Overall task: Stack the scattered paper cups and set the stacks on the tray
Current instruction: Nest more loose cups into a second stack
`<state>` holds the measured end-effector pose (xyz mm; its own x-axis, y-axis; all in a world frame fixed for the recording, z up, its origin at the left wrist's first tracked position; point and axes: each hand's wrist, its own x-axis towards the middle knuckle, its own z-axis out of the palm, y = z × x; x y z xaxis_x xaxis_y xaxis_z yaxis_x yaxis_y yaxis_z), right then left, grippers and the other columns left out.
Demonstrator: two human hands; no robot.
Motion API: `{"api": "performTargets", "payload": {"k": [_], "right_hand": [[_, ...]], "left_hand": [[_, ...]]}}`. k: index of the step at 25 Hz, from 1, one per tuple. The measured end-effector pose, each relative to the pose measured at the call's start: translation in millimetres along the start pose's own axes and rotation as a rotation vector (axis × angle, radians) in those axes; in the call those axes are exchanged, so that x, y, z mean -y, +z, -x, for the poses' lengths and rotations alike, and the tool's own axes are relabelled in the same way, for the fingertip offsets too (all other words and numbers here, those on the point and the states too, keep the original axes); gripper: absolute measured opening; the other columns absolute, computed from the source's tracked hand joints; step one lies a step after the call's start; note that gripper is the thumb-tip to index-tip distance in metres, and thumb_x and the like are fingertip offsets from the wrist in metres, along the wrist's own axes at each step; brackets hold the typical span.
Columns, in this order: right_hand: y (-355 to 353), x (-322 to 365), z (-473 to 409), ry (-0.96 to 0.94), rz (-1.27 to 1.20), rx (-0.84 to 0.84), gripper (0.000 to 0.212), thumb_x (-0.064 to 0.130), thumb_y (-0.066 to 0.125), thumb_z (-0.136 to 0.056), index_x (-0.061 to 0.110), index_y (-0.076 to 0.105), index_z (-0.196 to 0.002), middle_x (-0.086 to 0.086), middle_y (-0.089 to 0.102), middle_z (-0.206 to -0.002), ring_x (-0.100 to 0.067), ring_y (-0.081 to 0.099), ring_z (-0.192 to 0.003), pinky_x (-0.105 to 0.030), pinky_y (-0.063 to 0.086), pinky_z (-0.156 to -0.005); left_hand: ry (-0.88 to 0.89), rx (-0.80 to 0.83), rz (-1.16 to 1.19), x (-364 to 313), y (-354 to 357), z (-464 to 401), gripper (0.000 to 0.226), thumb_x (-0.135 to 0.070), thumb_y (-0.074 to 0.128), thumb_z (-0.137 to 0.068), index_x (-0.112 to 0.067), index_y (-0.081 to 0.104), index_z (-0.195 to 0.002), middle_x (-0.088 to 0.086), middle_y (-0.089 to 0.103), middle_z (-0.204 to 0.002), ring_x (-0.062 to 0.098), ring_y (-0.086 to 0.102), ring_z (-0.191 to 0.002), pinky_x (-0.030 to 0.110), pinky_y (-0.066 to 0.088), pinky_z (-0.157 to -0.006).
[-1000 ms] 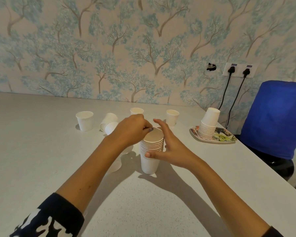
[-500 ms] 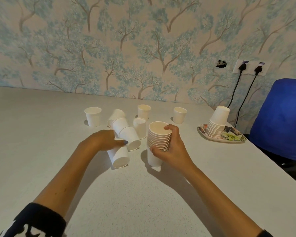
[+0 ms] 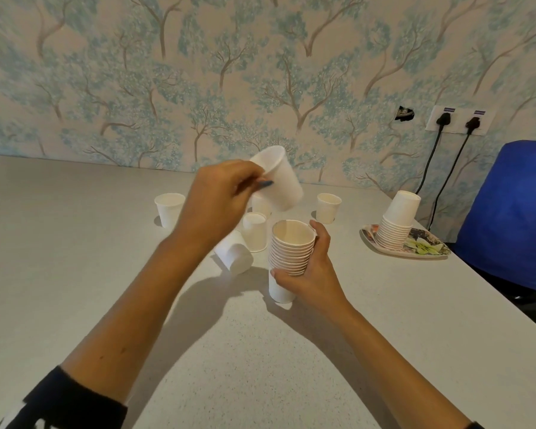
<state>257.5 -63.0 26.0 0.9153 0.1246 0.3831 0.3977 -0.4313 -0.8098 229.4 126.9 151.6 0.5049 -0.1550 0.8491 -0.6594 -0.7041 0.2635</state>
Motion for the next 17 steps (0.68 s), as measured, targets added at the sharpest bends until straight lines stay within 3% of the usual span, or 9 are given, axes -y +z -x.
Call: {"api": "performTargets", "payload": {"k": [2,5,10,14,15,17], "right_hand": [[2,-1,0,0.014,0.014,-0.032,0.116,0.037,0.083,-0.059,0.066,-0.009,-0.124,0.019,0.041,-0.119,-0.002,0.054,-0.098,-0.011,0.042,-0.075],[4,-3,-1,0.020,0.041,-0.054,0.126,0.034,0.085,-0.061,0.062,-0.019,-0.126,0.016,0.038,-0.125,-0.005,0.049,-0.104,-0.023,0.042,-0.087],[6,-2,0,-0.001,0.054,-0.057,0.121,0.035,0.084,-0.065,0.070,-0.016,-0.123,0.005,0.032,-0.148,-0.015,0.044,-0.125,-0.034,0.042,-0.098],[9,-1,0,-0.045,0.130,-0.047,0.103,0.039,0.080,-0.070,0.072,-0.003,-0.121,0.009,0.031,-0.147,-0.012,0.044,-0.124,-0.018,0.039,-0.092],[9,-2,0,-0.053,0.123,-0.042,0.101,0.038,0.080,-0.070,0.071,-0.001,-0.120,0.009,0.032,-0.146,-0.010,0.046,-0.120,-0.011,0.040,-0.088],[8,-4,1,-0.075,0.099,-0.035,0.100,0.034,0.081,-0.070,0.066,0.002,-0.123,0.008,0.033,-0.143,-0.009,0.047,-0.116,-0.004,0.042,-0.078]], "left_hand": [[0.085,0.118,-0.006,-11,17,3,0.014,-0.014,0.065,-0.086,-0.004,0.072,-0.092,0.009,0.071,-0.084,0.022,0.060,-0.072,0.029,0.047,-0.066],[0.121,0.346,-0.106,-7,40,12,0.018,-0.016,0.060,-0.090,-0.013,0.071,-0.104,0.005,0.072,-0.103,0.023,0.061,-0.092,0.027,0.044,-0.078],[0.038,0.583,-0.119,1,64,29,0.026,-0.022,0.056,-0.093,-0.021,0.065,-0.117,-0.001,0.066,-0.121,0.018,0.061,-0.106,0.022,0.043,-0.089],[-0.009,0.588,0.028,10,68,35,0.025,-0.021,0.055,-0.094,-0.019,0.066,-0.116,-0.001,0.066,-0.119,0.014,0.060,-0.106,0.005,0.032,-0.085],[-0.038,0.544,0.131,13,67,37,0.026,-0.024,0.053,-0.094,-0.021,0.066,-0.117,-0.003,0.064,-0.119,0.011,0.057,-0.107,0.004,0.033,-0.086],[-0.128,0.379,0.268,24,68,42,0.030,-0.036,0.047,-0.096,-0.026,0.061,-0.121,-0.009,0.056,-0.123,0.007,0.050,-0.114,0.017,0.038,-0.096]]}}
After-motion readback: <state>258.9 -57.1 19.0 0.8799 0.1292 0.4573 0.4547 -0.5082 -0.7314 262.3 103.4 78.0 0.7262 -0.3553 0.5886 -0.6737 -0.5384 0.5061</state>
